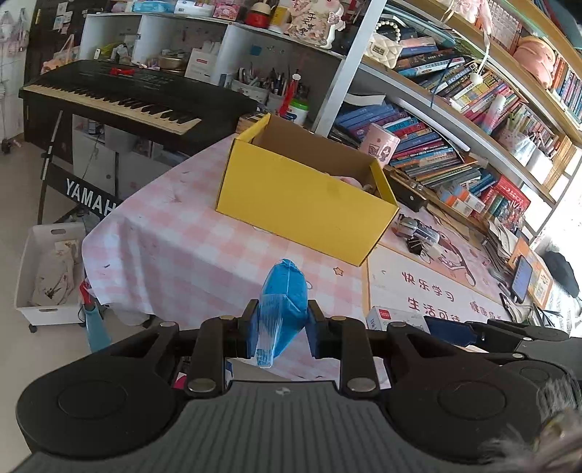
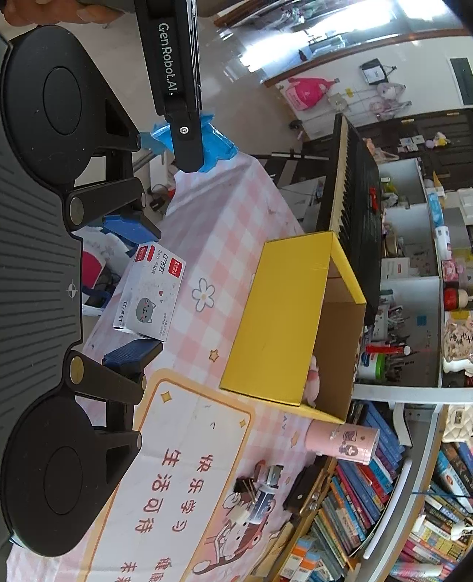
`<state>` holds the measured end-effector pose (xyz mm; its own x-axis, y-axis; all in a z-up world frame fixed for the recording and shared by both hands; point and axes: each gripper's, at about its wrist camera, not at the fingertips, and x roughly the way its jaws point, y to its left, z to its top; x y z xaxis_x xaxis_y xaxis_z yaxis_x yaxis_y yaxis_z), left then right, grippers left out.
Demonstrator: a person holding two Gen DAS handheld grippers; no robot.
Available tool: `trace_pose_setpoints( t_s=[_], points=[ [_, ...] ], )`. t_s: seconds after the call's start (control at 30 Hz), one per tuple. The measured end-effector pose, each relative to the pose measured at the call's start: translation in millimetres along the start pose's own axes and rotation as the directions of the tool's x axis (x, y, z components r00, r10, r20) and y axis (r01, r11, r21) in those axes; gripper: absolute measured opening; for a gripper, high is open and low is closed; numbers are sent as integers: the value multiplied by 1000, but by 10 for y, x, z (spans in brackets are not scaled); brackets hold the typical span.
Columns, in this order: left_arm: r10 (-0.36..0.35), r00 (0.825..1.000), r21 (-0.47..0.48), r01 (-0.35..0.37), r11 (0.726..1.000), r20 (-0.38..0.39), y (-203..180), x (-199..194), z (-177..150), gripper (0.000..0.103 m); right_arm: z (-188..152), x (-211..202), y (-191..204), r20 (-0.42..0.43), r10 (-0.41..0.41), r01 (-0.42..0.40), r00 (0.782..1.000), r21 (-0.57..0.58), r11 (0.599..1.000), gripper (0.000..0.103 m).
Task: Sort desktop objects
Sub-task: 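Carry the blue item with the left tool while the right tool carries the white box to the yellow box, then lower both items into the yellow box and open both tools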
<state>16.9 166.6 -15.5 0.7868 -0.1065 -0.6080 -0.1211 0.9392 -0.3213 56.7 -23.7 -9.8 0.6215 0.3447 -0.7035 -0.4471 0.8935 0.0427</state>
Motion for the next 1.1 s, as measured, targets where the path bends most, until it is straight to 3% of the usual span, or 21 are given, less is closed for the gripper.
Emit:
trace_pose_setpoints(
  t_s=[0.3, 0.77, 0.93, 1.1],
  points=[
    [14, 1000, 2, -15, 1000, 26, -147, 223, 241, 24, 215, 136, -174, 38, 23, -22, 999, -15, 1000, 59],
    [64, 986, 64, -75, 995, 155, -626, 997, 1336, 24, 1283, 599, -781, 178, 83, -73, 981, -60, 996, 59],
    [79, 993, 89, -87, 992, 87, -691, 1557, 1652, 24, 1592, 1052, -906, 109, 99, -88, 989, -103, 991, 59],
    [113, 994, 135, -111, 985, -7, -664, 2109, 1855, 24, 1770, 1628, -970, -63, 100, -110, 993, -186, 976, 59]
  ],
)
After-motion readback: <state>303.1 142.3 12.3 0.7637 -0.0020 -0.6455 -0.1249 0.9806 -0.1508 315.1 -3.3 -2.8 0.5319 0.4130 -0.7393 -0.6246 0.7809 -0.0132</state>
